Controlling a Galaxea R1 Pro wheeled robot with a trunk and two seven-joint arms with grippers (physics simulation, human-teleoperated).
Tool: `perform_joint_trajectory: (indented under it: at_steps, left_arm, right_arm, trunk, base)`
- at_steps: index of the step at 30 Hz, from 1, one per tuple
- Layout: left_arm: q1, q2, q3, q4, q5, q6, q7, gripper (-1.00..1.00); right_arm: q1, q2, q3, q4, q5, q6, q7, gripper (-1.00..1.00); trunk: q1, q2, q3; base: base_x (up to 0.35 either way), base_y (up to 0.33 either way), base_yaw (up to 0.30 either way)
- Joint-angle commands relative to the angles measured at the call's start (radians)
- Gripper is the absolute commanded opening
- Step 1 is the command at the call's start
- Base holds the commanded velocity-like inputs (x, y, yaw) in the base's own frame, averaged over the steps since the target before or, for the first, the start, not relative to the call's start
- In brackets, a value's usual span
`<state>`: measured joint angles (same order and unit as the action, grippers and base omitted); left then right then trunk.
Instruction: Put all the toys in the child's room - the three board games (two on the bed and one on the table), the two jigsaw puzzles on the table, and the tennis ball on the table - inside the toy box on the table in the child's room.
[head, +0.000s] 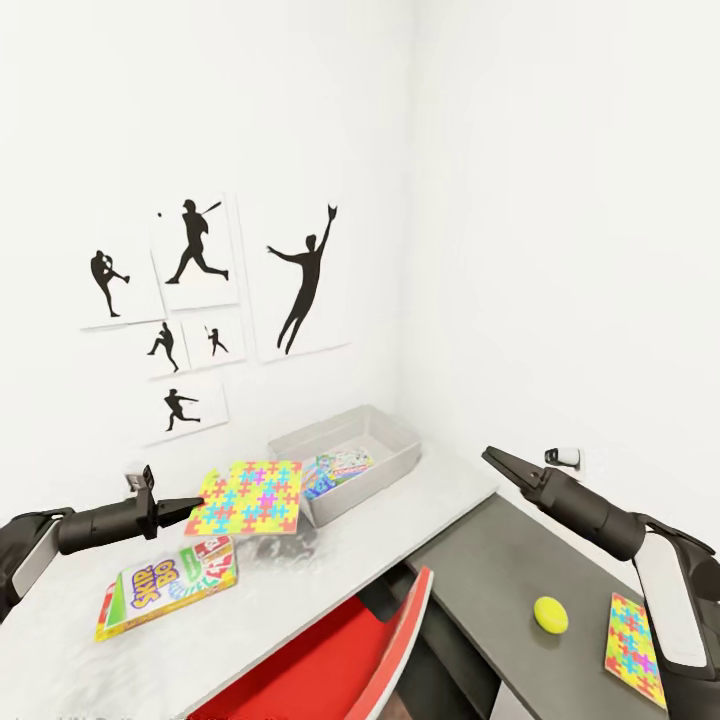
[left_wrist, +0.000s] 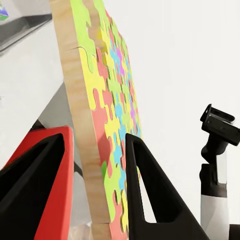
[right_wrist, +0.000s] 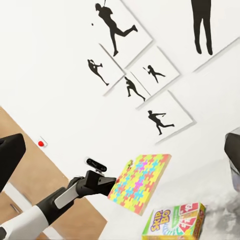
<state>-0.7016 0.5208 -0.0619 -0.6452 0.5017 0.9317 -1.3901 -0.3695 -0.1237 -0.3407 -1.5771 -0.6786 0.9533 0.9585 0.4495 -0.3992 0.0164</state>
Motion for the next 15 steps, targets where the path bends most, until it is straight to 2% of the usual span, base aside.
perform_joint_trajectory:
  at_steps: [1,6,11,15]
  left_arm:
    - [-0.001,0.001,-0.004,0.001,0.005,0.01,-0.003,-1.0]
    - [-0.001,0.001,-0.004,0.001,0.005,0.01,-0.003,-1.0]
    - [-0.001,0.0,-0.005,0.002,0.005,0.01,-0.003,-1.0]
    - [-0.001,-0.001,-0.005,0.002,0.005,0.01,-0.003,-1.0]
  right_arm:
    - [0.0,0.0,-0.001,0.0,0.001,0.004,0.003,1.0]
    - [0.0,0.0,-0.001,0.0,0.001,0.004,0.005,1.0]
    - [0.0,0.0,-0.001,0.0,-0.001,0.004,0.006,1.0]
    - [0.0,0.0,-0.001,0.0,-0.001,0.004,0.006,1.0]
  trunk:
    - [0.001,-0.001,-0.002]
    - [0.001,-0.001,-0.006]
    - [0.001,-0.001,-0.007]
    - [0.001,-0.001,-0.007]
  base:
    - [0.086,-0.127,0.216]
    - [0.122,-0.027,0.19]
    - [0.173,0.078,0.05]
    - [0.07,0.025,0.011]
